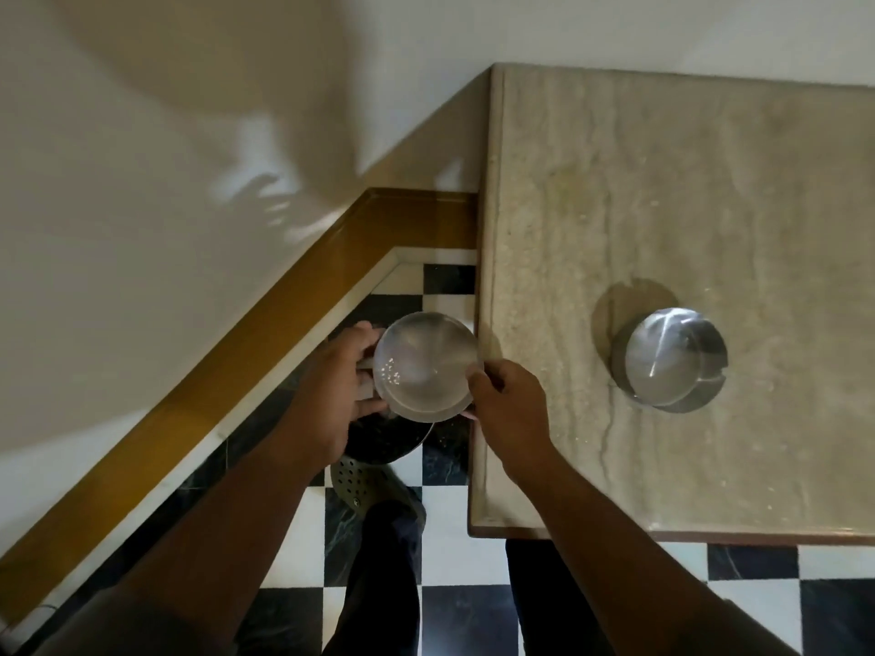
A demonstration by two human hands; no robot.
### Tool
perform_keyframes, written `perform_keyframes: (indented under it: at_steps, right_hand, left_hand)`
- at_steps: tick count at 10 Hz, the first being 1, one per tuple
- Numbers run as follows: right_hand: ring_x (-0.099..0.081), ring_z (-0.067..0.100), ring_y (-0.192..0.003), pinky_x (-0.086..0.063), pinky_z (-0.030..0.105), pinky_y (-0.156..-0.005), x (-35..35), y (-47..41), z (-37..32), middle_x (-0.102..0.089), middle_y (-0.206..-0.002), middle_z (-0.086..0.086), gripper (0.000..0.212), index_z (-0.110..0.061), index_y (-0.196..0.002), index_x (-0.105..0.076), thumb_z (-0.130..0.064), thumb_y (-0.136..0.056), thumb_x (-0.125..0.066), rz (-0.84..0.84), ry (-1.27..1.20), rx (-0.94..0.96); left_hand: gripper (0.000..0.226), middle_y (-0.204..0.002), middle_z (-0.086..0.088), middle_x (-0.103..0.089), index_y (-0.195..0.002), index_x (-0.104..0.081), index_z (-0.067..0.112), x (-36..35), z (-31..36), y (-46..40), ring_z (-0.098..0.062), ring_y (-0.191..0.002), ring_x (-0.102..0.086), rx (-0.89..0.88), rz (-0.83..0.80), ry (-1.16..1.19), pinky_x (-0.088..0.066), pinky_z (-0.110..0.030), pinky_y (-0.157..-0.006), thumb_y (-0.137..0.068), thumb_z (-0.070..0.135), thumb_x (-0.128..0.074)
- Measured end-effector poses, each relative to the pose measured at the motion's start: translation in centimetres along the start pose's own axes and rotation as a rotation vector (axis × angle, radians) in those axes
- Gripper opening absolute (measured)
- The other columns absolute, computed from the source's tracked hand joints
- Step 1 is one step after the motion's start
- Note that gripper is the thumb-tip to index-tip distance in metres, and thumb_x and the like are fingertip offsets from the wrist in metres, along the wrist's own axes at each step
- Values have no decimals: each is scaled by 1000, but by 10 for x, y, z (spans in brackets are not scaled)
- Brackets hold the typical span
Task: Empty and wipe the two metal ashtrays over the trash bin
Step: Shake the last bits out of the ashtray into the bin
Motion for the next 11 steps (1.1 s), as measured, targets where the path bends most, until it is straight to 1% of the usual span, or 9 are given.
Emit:
perform_keyframes:
  at_steps: [2, 3, 4, 5, 7, 8, 9, 10, 11]
  right_hand:
    - [-70, 34, -77, -60, 56, -70, 66, 6, 9, -71, -79, 16, 16, -6, -78, -65, -14, -90, -57, 198, -25, -39]
    - [-69, 33, -77, -60, 56, -69, 85, 7, 15, -70, -77, 14, 20, -17, -71, -63, -13, -90, -57, 249, -42, -83]
    - [-70, 27, -76, -62, 53, -70, 99, 6, 25, -70, -77, 4, 30, -33, -69, -57, -13, -91, -58, 280, -92, -120]
    - [-70, 24, -74, -62, 51, -71, 101, 5, 33, -69, -74, 1, 29, -33, -68, -59, -16, -91, -60, 303, -135, -148]
    - [-73, 18, -74, -64, 45, -75, 99, 2, 46, -74, -74, -1, 21, -28, -72, -68, -24, -92, -64, 362, -314, -238]
    - [-73, 15, -78, -63, 41, -79, 98, -1, 46, -74, -77, -5, 21, -32, -74, -68, -25, -93, -64, 374, -354, -245]
    - [-73, 14, -79, -62, 39, -80, 98, -3, 45, -74, -78, -7, 24, -35, -72, -66, -26, -93, -63, 375, -372, -247]
    - [-72, 13, -82, -62, 38, -80, 101, 1, 39, -75, -82, -6, 15, -30, -80, -71, -31, -93, -62, 343, -373, -262]
    - [-71, 14, -82, -60, 34, -78, 104, 6, 36, -75, -83, -3, 20, -22, -88, -74, -37, -92, -61, 317, -332, -290]
  left_hand:
    - [33, -121, -8, -69, -113, -72, 20, -72, 17, 14, -26, -112, -66, 32, 3, -3, -57, -40, -79, -98, 41, -53]
    - [32, -119, -9, -68, -114, -70, 17, -102, 20, 19, -26, -111, -65, 30, -4, -32, -57, -44, -85, -99, 37, -52]
    - [33, -121, -7, -67, -123, -66, 16, -132, 19, 22, -23, -110, -65, 26, 0, -70, -55, -41, -86, -101, 33, -49]
    - [32, -124, -6, -67, -124, -65, 19, -145, 20, 19, -22, -114, -63, 17, 7, -102, -54, -40, -87, -101, 34, -48]
    - [29, -116, 0, -69, -118, -68, 25, -162, 21, 14, -18, -106, -65, -47, -1, -153, -52, -31, -76, -100, 37, -49]
    - [23, -111, -1, -70, -105, -70, 28, -166, 22, 11, -19, -104, -66, -74, -6, -152, -51, -31, -75, -100, 35, -48]
    - [21, -108, 3, -70, -101, -69, 32, -167, 23, 13, -16, -101, -66, -88, -11, -143, -52, -31, -78, -101, 33, -47]
    - [21, -119, 2, -66, -113, -64, 29, -166, 23, 18, -18, -108, -63, -98, -1, -181, -52, -35, -88, -102, 32, -47]
    - [29, -130, -1, -60, -128, -57, 27, -160, 22, 21, -21, -116, -59, -105, 17, -243, -50, -42, -97, -101, 33, -48]
Point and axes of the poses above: each hand's wrist, its own y-axis away from the middle knuckle, its own x-axis out of the back of the hand, z = x × y, the point moved 4 cm from there along -y, towards the middle knuckle
